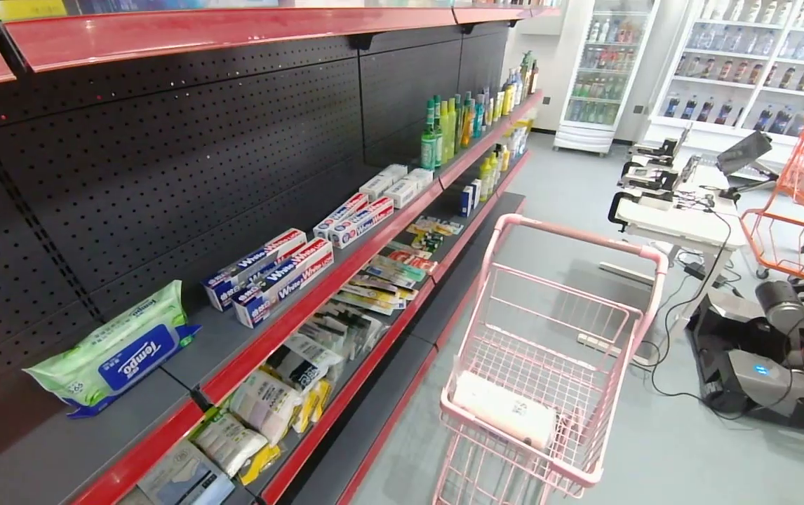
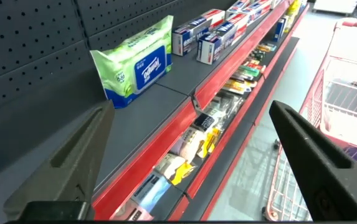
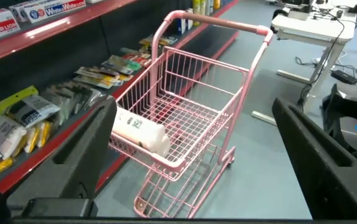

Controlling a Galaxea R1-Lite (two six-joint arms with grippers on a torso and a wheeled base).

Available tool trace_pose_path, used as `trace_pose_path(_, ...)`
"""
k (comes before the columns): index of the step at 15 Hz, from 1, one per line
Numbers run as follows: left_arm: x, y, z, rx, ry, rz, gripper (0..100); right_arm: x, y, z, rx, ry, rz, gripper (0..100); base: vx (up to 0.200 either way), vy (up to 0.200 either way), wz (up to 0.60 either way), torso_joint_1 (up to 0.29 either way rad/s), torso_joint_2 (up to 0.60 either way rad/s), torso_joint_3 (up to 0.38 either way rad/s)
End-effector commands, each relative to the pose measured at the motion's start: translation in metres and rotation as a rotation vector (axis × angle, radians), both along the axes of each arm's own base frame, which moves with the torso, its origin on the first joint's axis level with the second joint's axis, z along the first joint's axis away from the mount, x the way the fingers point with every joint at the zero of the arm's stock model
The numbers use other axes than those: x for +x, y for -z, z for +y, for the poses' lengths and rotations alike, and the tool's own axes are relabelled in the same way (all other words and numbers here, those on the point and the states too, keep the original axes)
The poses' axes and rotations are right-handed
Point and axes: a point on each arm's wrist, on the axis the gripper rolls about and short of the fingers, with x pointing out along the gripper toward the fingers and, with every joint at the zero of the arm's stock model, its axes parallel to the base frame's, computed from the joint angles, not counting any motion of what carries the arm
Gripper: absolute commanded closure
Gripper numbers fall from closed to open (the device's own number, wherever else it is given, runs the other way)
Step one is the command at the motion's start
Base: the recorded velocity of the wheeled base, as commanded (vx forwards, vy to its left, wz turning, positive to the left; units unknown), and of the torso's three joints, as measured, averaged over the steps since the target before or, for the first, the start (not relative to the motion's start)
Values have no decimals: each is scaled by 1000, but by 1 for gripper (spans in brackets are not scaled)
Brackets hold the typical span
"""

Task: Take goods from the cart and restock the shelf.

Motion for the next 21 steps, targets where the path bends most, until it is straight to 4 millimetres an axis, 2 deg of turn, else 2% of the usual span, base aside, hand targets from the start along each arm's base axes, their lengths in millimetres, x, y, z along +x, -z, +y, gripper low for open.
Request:
trace_pose_path(1,0,0,0,0,-3,1,0,0,0,0,0,0,3,0,0,0,0,0,0,0)
trace_pose_path(6,0,0,0,0,-1,1,0,1,-1,0,57,-3,15,0,0,0,0,0,0,0)
trace_pose_path(7,0,0,0,0,0,1,0,-2,-26,0,30,-30,-37,0,0,0,0,0,0,0)
trace_pose_path(8,0,0,0,0,-1,1,0,14,-97,0,43,-30,-25,0,0,0,0,0,0,0)
trace_pose_path(9,0,0,0,0,0,1,0,27,-148,0,83,-9,-58,0,0,0,0,0,0,0)
trace_pose_path(10,0,0,0,0,-1,1,0,39,-180,0,111,-1,-68,0,0,0,0,0,0,0)
trace_pose_path(11,0,0,0,0,-1,1,0,76,-210,-3,61,80,10,0,0,0,0,0,0,0)
trace_pose_path(12,0,0,0,-2,-1,1,0,99,-208,-4,-10,80,92,0,0,0,0,0,0,0)
trace_pose_path(14,0,0,0,-2,0,1,0,142,-184,-3,-25,-19,286,0,0,0,0,0,0,0)
trace_pose_path(15,0,0,0,-2,-3,1,0,152,-175,-2,-25,-54,355,0,0,0,0,0,0,0)
trace_pose_path(17,0,0,0,-2,-1,1,0,188,-130,1,-86,-169,722,0,0,0,0,0,0,0)
trace_pose_path(18,0,0,0,-2,-3,1,0,208,-110,2,-118,-237,837,0,0,0,0,0,0,0)
trace_pose_path(21,0,0,0,-2,-3,1,0,272,-68,6,-261,-508,965,0,0,0,0,0,0,0)
